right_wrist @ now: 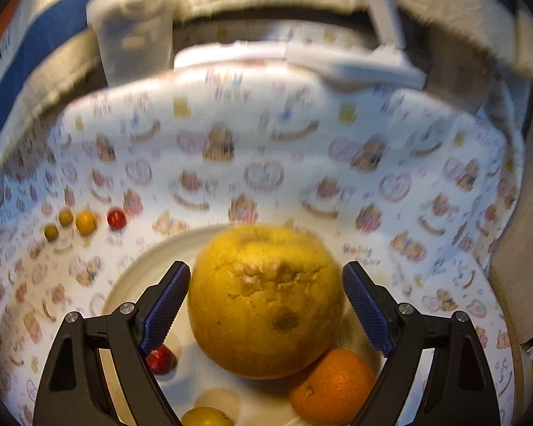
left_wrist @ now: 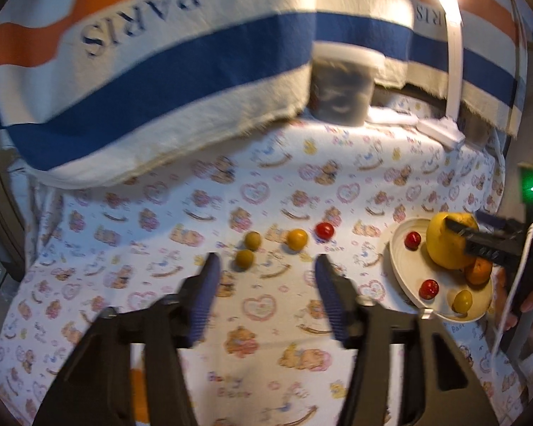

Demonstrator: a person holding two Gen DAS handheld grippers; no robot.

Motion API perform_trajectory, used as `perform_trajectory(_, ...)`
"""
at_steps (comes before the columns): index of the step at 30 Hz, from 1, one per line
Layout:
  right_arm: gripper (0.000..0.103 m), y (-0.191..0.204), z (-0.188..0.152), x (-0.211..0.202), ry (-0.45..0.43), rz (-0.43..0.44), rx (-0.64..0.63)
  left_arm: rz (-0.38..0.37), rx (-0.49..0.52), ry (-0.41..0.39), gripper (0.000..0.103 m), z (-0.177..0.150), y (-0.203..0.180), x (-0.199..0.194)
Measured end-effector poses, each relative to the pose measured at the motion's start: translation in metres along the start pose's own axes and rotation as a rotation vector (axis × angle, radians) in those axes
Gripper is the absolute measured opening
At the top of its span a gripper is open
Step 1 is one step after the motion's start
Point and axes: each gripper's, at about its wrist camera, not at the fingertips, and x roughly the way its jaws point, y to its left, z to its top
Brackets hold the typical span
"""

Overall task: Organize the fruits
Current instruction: 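Open the right gripper to release the pomelo on the plate, then close the left gripper on the mandarin and lift it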

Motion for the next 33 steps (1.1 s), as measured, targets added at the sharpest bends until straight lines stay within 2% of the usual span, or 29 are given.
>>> perform_trajectory(3,0.103,-0.004,0.012,-0.031,-0.114,-0.006,0.020,0.020,-0.016,-0.024,0.067,-0.003,0.014,-0.015)
perform_trajectory(7,0.103,-0.006,0.020,-0.068,-0.186,0.062,0.042,0.069,-0.029,-0.057,0.078,-0.012,0.032,-0.032)
perform_trajectory(10,0.103,0.001,0.019,-0.088,-0.210,0.092,0.033,0.099,-0.066,-0.070,0.080,-0.023,0.047,-0.041)
perform_trajectory(18,0.103,0.038,-0.005,-0.107,-0.200,0.179,-0.020,0.141,-0.124,0.017,0.080,-0.055,0.073,-0.044)
perform_trajectory(20,0.103,0.045,-0.010,-0.107,-0.201,0.182,-0.038,0.143,-0.139,0.055,0.078,-0.063,0.078,-0.041)
perform_trajectory(21,0.103,0.049,-0.013,-0.106,-0.201,0.184,-0.045,0.133,-0.150,0.081,0.074,-0.067,0.080,-0.039)
perform_trajectory(24,0.103,0.055,-0.018,-0.102,-0.182,0.191,-0.054,0.105,-0.167,0.131,0.072,-0.075,0.083,-0.032)
perform_trajectory(31,0.103,0.054,-0.023,-0.094,-0.161,0.180,-0.072,0.148,-0.128,0.186,0.071,-0.091,0.079,-0.015)
perform_trajectory(33,0.103,0.053,-0.023,-0.092,-0.150,0.175,-0.070,0.154,-0.123,0.196,0.062,-0.094,0.080,-0.010)
